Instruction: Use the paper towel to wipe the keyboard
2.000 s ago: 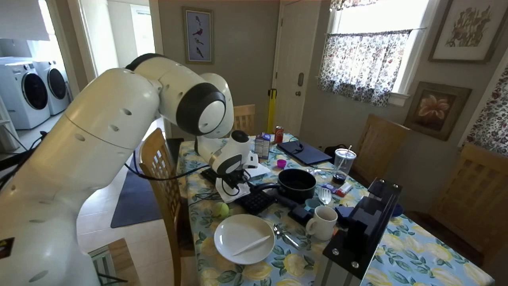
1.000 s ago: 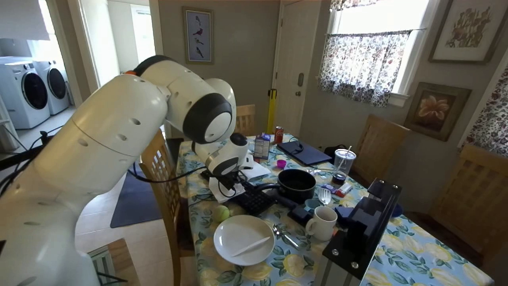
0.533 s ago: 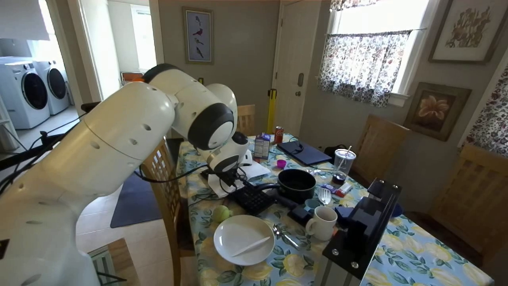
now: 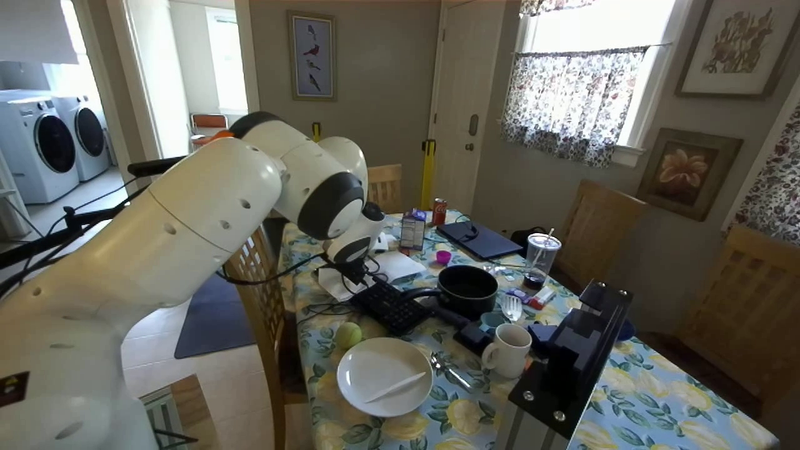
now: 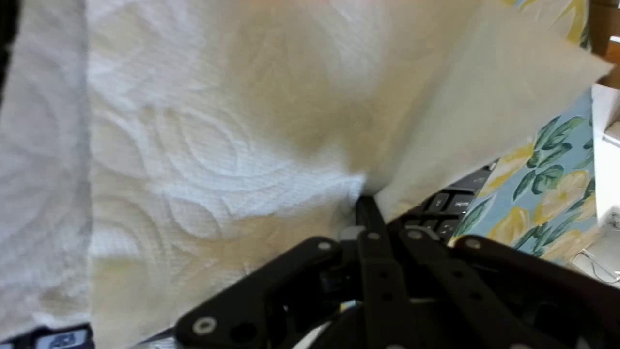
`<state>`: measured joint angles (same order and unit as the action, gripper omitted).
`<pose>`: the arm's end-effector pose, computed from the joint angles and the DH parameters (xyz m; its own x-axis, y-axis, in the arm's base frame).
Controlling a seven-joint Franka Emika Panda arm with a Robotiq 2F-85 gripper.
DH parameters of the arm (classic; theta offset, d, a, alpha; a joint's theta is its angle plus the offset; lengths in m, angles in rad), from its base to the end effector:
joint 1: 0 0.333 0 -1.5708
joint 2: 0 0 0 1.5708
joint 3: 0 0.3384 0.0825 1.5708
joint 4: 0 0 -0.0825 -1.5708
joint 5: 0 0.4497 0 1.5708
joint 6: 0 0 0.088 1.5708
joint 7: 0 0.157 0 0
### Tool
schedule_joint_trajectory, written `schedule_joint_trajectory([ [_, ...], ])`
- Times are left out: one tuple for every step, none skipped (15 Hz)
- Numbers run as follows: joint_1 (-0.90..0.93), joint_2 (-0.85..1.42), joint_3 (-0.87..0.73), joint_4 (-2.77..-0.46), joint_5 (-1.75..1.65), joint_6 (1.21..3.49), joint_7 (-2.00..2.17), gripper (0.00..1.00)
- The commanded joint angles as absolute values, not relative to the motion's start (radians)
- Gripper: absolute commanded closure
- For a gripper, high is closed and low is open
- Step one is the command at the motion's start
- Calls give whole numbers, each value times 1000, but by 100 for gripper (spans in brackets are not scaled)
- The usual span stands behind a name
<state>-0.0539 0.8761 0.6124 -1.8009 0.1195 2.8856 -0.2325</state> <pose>0.6458 0.3746 0.0837 0.8923 0.3118 0.3264 0.4342 -0.7904 -0.4321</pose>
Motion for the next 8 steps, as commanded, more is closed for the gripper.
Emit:
schedule_joint_trajectory([
  [-16,967,616,-1705,115,2847,-286,100],
  [-11,976,619,-1693,115,2847,-295,100],
  [-20,988,634,-1685,120,2844,-310,100],
  [-14,985,627,-1681,118,2847,-312,100],
  [-11,989,626,-1675,118,2837,-314,100],
  [-7,990,619,-1669,113,2837,-317,100],
  [2,976,601,-1672,111,2833,-304,100],
  [14,959,579,-1677,108,2840,-287,100],
])
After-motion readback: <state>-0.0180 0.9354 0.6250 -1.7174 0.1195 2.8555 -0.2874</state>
